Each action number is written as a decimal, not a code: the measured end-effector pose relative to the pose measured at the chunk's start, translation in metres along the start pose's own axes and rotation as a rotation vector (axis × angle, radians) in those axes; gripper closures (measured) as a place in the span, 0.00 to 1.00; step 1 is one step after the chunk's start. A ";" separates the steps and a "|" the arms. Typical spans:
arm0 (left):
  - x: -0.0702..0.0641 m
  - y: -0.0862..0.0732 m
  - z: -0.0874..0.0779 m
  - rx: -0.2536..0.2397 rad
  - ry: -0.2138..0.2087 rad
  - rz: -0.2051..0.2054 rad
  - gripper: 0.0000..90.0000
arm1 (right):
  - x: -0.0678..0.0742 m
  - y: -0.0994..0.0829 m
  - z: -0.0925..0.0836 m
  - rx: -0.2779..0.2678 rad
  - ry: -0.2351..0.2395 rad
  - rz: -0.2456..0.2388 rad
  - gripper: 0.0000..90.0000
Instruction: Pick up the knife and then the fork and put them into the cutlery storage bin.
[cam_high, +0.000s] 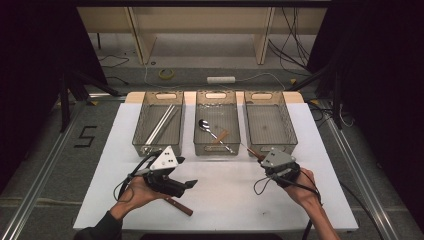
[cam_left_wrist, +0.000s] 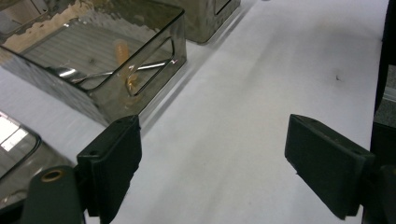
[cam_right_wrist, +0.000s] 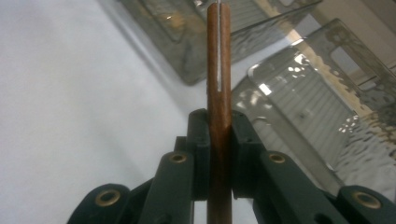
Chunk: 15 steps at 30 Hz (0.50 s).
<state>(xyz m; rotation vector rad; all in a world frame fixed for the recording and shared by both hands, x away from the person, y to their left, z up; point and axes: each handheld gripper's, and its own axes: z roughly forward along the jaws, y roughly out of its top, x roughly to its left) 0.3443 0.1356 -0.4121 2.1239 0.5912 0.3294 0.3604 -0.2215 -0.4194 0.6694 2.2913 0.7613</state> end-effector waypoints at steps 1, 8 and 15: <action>0.001 -0.003 0.000 0.001 0.004 -0.004 0.20 | -0.004 0.001 0.000 0.001 -0.005 0.013 0.90; 0.005 -0.019 -0.005 -0.023 0.056 -0.025 0.20 | -0.030 0.007 0.004 -0.003 -0.011 0.104 0.90; 0.008 -0.025 -0.013 -0.062 0.089 -0.055 0.20 | -0.056 0.014 0.012 -0.017 -0.013 0.230 0.90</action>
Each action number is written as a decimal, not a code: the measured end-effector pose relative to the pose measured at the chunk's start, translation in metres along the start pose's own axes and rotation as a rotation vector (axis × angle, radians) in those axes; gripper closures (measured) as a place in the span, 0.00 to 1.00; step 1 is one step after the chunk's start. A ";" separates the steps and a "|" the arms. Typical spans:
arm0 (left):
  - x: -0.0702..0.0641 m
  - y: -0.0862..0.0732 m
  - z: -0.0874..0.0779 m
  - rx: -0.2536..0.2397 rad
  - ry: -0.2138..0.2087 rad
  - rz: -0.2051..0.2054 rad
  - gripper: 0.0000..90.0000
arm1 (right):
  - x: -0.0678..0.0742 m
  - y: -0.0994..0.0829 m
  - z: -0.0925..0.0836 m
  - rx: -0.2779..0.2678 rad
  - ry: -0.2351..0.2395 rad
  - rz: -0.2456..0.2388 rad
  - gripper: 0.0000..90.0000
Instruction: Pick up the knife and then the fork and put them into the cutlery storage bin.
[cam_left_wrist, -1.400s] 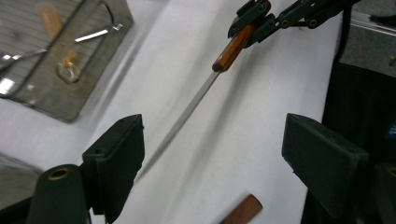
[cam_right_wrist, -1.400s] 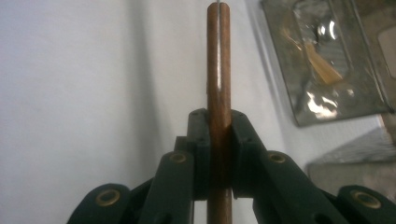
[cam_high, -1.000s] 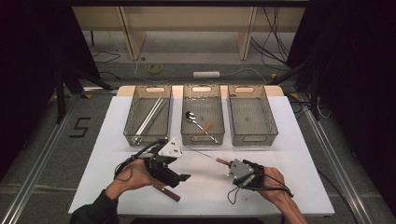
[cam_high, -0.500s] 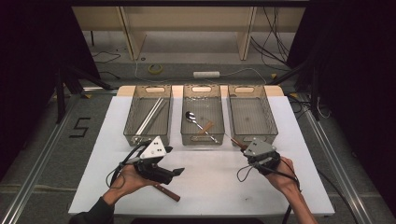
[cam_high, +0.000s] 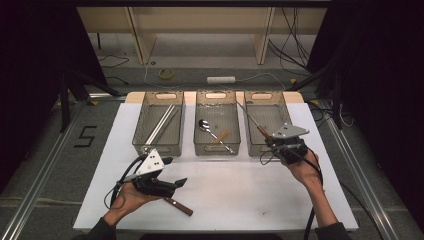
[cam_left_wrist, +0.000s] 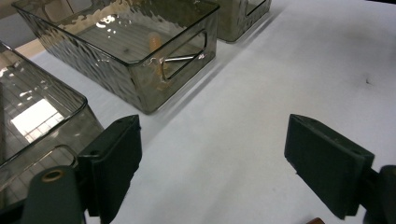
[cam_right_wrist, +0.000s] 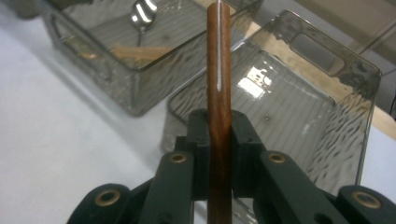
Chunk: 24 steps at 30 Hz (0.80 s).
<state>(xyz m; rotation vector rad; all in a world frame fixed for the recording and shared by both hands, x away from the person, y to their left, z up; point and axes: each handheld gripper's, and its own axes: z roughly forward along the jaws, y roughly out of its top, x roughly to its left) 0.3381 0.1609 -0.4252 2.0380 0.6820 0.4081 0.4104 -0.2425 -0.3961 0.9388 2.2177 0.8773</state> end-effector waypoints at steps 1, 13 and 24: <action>0.000 -0.001 0.000 0.007 0.000 0.002 0.20 | -0.003 0.001 0.002 0.001 0.002 0.011 0.90; -0.001 -0.008 -0.001 0.024 0.002 0.004 0.20 | -0.023 0.015 0.028 0.051 -0.025 0.109 0.90; 0.000 -0.011 -0.004 0.031 0.011 -0.001 0.20 | -0.040 0.018 0.047 0.104 -0.050 0.248 0.90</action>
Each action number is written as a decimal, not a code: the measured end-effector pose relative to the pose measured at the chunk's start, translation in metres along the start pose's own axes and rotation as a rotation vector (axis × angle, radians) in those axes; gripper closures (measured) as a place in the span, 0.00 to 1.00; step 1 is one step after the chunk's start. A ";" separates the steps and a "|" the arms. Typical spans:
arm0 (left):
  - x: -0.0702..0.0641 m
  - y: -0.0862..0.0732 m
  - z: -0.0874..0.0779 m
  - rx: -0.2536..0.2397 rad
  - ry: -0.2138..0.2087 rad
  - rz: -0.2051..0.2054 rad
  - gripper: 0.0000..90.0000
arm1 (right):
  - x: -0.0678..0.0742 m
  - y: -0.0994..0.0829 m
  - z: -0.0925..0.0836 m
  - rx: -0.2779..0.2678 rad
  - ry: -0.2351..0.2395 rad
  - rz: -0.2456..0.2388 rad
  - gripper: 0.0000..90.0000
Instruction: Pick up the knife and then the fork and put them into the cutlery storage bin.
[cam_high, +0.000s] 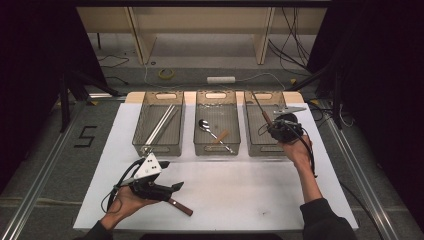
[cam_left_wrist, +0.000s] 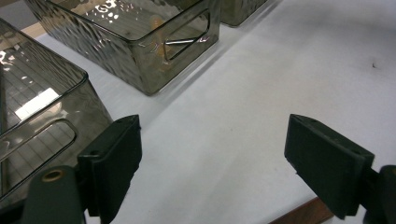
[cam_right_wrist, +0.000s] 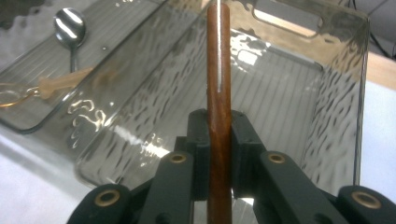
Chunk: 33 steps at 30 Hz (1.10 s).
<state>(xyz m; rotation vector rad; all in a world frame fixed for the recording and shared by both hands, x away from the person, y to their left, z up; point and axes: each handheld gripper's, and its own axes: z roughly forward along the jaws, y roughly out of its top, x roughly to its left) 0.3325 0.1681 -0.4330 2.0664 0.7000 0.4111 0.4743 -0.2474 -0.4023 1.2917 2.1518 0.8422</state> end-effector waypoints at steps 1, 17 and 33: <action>0.000 0.000 0.000 0.000 -0.001 -0.002 0.20 | -0.001 0.000 0.001 0.003 -0.002 0.008 0.90; 0.001 -0.004 -0.001 0.023 0.017 -0.007 0.20 | -0.002 -0.002 0.018 0.050 0.006 0.124 0.90; 0.004 -0.005 -0.002 0.038 0.025 -0.010 0.19 | -0.003 -0.002 0.018 0.048 0.108 0.203 0.68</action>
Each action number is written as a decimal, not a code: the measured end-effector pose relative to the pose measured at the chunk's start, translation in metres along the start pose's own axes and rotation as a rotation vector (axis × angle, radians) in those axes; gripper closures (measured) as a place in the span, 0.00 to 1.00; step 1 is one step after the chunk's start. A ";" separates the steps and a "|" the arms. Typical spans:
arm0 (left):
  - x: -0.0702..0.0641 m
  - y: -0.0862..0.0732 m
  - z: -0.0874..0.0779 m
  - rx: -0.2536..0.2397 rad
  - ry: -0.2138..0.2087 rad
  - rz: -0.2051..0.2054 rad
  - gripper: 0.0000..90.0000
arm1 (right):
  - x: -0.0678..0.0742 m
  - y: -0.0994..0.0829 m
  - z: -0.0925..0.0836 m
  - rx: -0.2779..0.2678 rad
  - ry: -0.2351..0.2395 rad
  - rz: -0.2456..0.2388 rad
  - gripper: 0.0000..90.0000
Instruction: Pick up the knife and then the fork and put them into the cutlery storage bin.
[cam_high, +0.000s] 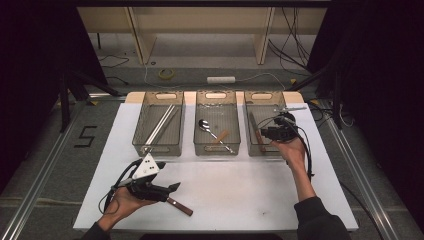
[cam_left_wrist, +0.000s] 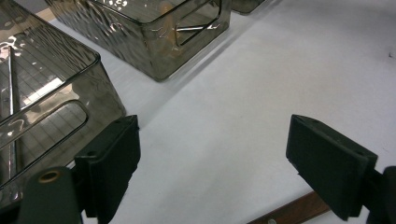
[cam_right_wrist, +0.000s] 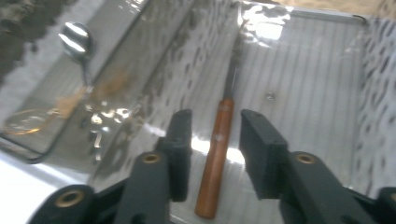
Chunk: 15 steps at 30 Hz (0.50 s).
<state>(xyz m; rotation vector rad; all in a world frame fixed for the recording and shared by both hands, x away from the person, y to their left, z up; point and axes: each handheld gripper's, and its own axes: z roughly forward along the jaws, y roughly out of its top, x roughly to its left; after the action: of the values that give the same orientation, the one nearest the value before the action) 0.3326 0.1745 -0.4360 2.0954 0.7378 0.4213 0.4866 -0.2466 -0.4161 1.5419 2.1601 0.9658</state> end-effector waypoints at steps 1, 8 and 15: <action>0.000 0.000 0.000 0.001 0.000 0.001 0.19 | 0.000 0.000 -0.002 -0.002 0.006 -0.003 0.67; 0.002 0.002 0.002 0.068 -0.012 0.028 0.19 | 0.007 -0.004 -0.021 -0.037 0.019 -0.094 0.53; 0.002 0.009 0.001 0.142 -0.043 0.077 0.19 | 0.026 -0.019 -0.054 -0.150 0.117 -0.165 0.42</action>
<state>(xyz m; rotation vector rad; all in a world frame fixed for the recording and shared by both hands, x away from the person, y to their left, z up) 0.3378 0.1707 -0.4293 2.2646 0.6810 0.3735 0.4307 -0.2445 -0.3870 1.2460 2.1964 1.1581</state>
